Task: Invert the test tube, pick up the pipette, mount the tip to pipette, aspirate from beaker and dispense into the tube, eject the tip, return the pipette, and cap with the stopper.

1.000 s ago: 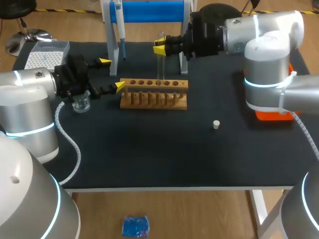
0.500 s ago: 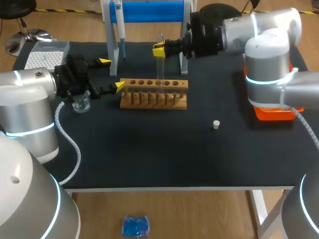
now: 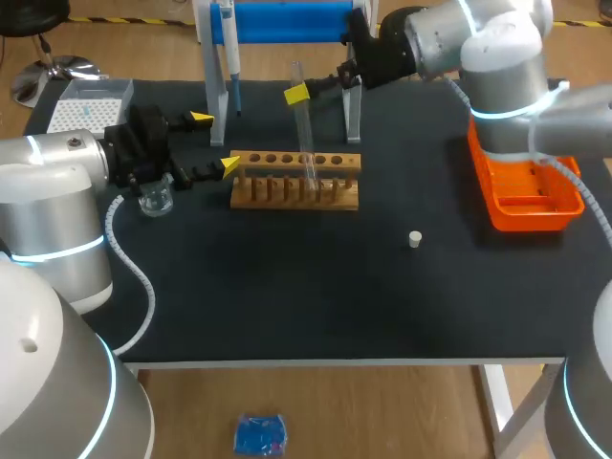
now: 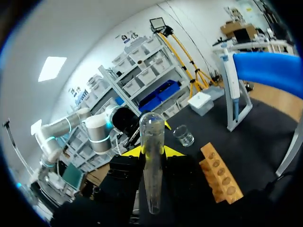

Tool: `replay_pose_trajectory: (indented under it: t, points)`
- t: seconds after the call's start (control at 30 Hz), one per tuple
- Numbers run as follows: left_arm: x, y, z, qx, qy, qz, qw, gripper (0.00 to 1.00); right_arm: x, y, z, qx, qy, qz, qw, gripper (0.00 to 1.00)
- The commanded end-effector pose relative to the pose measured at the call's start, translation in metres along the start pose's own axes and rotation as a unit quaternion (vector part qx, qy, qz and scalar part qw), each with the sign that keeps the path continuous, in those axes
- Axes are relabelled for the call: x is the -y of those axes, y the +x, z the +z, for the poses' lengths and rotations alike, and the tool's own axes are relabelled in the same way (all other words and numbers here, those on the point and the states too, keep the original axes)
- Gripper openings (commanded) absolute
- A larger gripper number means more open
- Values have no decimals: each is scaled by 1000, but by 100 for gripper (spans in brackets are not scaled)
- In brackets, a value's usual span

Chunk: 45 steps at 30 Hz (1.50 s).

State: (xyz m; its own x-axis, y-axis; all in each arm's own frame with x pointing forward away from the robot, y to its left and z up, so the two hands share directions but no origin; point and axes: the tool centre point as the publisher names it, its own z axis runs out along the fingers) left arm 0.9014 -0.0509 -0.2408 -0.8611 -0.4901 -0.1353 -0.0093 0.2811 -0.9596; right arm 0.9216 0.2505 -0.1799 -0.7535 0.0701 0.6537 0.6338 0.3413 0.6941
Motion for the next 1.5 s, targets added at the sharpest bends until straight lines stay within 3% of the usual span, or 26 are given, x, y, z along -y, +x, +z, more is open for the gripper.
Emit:
replay_pose_trajectory:
  t: [0.03, 0.23, 0.33, 0.43, 0.5, 0.63, 0.73, 0.9, 1.1, 1.17, 1.23, 1.27, 1.5]
  points:
    - [0, 1, 1, 1, 0, 1, 1000, 100, -6, -6, -2, -24, 73, 38, 996, 0]
    - [0, 1, 1, 1, 0, 1, 1000, 100, -6, -6, -2, -24, 73, 38, 996, 0]
    - [0, 1, 1, 1, 0, 1, 1000, 100, 2, -12, 2, -36, 28, 81, 996, 0]
    - [0, 1, 1, 1, 0, 1, 1000, 100, 7, -17, 11, -69, 13, 116, 991, 0]
    - [0, 1, 1, 1, 0, 1, 1000, 100, 9, -18, 15, -56, 15, 125, 990, 0]
    - [0, 1, 1, 1, 0, 1, 1000, 100, 5, -26, 12, -32, -32, 186, 981, 0]
    - [0, 1, 1, 1, 0, 1, 1000, 100, 3, -29, 11, -25, -50, 193, 980, 0]
    - [0, 1, 1, 1, 0, 1, 1000, 100, 1, -33, 12, -65, -69, 218, 971, 0]
    - [0, 1, 1, 1, 0, 1, 1000, 100, -1, -35, 13, -123, -61, 240, 961, 0]
    - [0, 1, 1, 1, 0, 1, 1000, 100, -4, -34, 16, -172, -43, 247, 953, 0]
    - [0, 1, 1, 1, 0, 1, 1000, 100, -6, -34, 15, -176, -28, 250, 952, 0]
    - [0, 1, 1, 1, 0, 1, 1000, 100, -8, -33, 15, -202, -26, 260, 944, 0]
    - [0, 1, 1, 1, 0, 1, 1000, 100, -17, -34, 6, -203, -6, 273, 940, 0]
